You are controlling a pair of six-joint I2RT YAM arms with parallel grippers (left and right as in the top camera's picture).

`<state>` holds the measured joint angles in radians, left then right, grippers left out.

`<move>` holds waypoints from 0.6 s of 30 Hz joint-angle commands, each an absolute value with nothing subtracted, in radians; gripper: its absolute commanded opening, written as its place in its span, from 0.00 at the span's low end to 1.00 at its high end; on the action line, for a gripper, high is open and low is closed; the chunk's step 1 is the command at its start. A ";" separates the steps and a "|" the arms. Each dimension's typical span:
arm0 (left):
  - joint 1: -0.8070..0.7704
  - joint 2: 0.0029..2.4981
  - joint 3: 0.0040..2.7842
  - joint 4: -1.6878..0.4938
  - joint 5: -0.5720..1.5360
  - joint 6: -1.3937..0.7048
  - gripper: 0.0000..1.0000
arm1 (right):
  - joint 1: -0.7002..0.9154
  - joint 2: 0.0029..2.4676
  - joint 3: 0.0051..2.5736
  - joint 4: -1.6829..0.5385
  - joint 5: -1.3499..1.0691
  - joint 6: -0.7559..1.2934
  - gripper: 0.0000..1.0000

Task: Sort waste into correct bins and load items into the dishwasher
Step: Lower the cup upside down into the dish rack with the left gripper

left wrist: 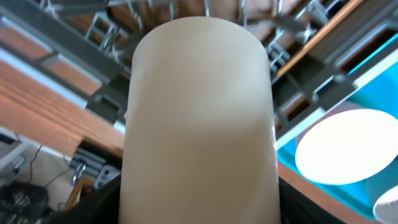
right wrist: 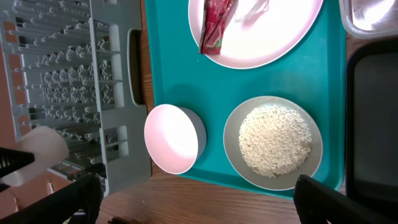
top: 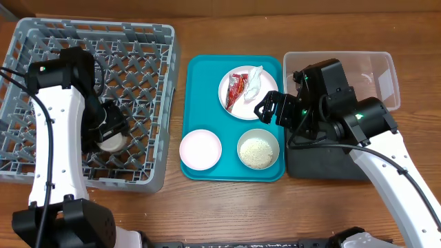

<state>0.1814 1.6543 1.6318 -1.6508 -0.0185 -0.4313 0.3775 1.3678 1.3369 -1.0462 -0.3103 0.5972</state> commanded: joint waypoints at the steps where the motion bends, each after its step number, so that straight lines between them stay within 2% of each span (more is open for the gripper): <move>1: 0.185 1.641 1.602 -1.651 -0.007 -0.431 0.67 | 0.381 1.351 1.344 -1.043 -0.303 0.587 1.00; 10: 0.237 1.641 1.427 -1.601 0.001 -0.434 0.67 | 0.381 1.351 1.344 -1.048 -0.303 0.582 1.00; 18: 0.276 1.641 1.376 -1.572 0.023 -0.418 0.77 | 0.381 1.351 1.344 -1.054 -0.288 0.576 1.00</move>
